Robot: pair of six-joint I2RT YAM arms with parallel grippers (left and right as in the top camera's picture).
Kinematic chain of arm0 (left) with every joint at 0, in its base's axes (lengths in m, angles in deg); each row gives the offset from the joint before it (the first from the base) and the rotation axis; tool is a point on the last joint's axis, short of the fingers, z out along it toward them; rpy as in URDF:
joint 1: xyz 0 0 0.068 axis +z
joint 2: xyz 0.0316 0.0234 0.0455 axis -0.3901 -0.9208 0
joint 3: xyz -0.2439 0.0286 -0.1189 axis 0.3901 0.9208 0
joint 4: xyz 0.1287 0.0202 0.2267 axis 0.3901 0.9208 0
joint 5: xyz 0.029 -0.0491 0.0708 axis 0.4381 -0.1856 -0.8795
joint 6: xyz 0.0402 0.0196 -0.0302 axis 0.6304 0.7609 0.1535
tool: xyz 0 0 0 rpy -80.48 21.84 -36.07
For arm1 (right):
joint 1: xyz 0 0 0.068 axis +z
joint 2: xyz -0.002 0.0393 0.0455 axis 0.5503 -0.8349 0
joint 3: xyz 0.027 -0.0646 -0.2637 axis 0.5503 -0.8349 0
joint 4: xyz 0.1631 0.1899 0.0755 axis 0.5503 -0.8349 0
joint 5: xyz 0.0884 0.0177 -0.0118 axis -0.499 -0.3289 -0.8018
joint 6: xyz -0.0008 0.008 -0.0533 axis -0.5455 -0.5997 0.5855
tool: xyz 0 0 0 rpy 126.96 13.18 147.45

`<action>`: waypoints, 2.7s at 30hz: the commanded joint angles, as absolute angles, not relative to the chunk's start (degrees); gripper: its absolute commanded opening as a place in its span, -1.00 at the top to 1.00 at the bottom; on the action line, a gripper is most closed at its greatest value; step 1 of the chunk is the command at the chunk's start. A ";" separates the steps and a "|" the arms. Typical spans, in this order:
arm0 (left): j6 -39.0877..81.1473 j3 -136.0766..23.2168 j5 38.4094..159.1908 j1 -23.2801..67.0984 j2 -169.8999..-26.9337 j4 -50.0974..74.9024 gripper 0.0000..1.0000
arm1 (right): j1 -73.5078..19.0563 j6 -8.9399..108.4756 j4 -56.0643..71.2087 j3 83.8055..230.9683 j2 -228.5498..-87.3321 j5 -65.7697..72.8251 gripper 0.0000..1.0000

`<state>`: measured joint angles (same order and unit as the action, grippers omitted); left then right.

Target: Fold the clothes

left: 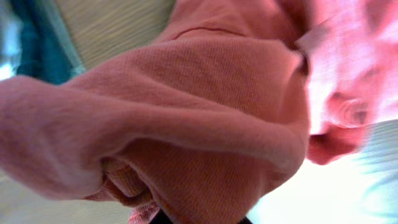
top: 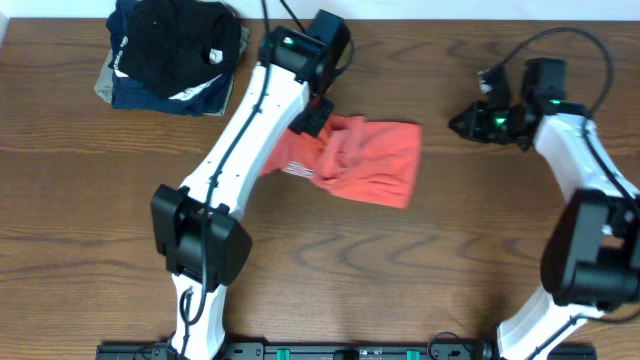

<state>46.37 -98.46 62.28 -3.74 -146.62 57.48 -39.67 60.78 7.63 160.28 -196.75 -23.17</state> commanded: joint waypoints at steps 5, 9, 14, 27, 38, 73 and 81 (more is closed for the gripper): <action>49.21 -99.93 58.85 -4.66 -145.18 58.07 0.88 | -33.71 59.43 12.83 159.87 -203.24 -28.35 0.98; 49.13 -99.90 58.91 -5.42 -145.18 57.18 0.88 | -30.23 60.13 15.50 159.87 -204.57 -28.94 0.98; 49.08 -99.90 59.02 -6.23 -145.18 56.30 0.88 | -26.36 61.18 17.68 159.87 -205.43 -27.83 0.99; 48.45 -99.88 64.57 -7.39 -145.40 52.94 0.88 | -24.88 62.29 15.93 159.87 -211.94 -24.77 0.98; 48.12 -99.62 67.15 -13.95 -153.55 47.54 0.88 | -26.25 62.27 13.94 159.87 -211.94 -23.37 0.98; 41.94 -105.91 67.13 -1.77 -127.63 43.91 -0.96 | -32.64 62.53 11.71 160.02 -187.68 -17.88 0.80; 41.94 -104.73 67.13 4.83 -128.09 44.81 -0.96 | -23.94 66.55 6.25 160.00 -183.13 -16.96 0.31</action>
<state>42.24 -105.46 66.93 2.88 -127.72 44.46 -27.96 63.73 7.39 160.26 -181.19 -17.73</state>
